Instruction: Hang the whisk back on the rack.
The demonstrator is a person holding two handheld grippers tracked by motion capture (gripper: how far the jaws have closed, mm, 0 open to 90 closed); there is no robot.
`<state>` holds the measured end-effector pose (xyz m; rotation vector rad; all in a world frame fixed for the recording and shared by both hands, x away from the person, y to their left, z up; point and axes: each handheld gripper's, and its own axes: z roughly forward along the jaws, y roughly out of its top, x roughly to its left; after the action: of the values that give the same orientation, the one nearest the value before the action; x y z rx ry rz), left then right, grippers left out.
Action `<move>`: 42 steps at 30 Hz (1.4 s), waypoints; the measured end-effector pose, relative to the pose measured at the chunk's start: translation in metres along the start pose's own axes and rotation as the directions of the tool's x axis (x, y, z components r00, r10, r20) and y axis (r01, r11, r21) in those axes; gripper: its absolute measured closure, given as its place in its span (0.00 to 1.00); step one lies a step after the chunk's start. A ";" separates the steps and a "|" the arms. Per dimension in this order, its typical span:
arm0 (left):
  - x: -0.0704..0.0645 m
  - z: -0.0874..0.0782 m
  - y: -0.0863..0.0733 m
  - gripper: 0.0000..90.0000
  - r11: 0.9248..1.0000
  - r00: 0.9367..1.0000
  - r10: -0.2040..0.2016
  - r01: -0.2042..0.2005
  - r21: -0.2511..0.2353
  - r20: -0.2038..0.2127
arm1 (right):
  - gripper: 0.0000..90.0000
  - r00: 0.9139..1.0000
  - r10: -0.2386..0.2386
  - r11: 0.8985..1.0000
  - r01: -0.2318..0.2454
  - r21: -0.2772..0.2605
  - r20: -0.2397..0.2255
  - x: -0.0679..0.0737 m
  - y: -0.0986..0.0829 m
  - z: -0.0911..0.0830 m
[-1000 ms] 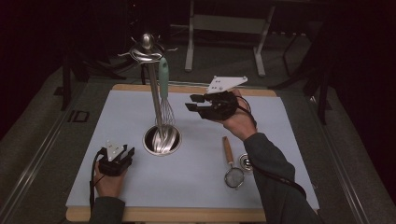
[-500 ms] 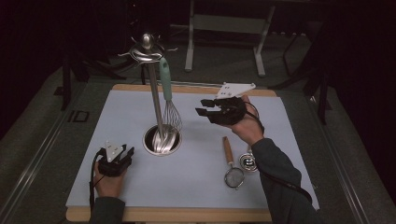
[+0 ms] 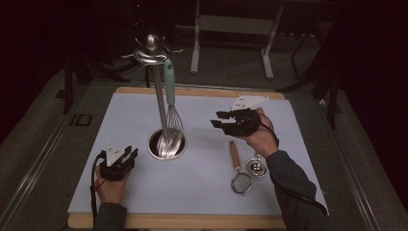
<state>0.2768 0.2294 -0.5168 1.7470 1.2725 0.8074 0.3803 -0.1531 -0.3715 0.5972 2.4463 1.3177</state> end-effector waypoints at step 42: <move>-0.027 -0.053 0.116 1.00 0.926 0.991 0.097 -0.057 -0.373 0.091 | 0.61 0.978 0.187 0.976 -0.196 0.098 0.093 -0.002 -0.120 0.005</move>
<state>0.2747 0.1976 -0.3899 1.5183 0.9140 0.9183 0.3587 -0.2096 -0.4752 0.9175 2.4535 1.2085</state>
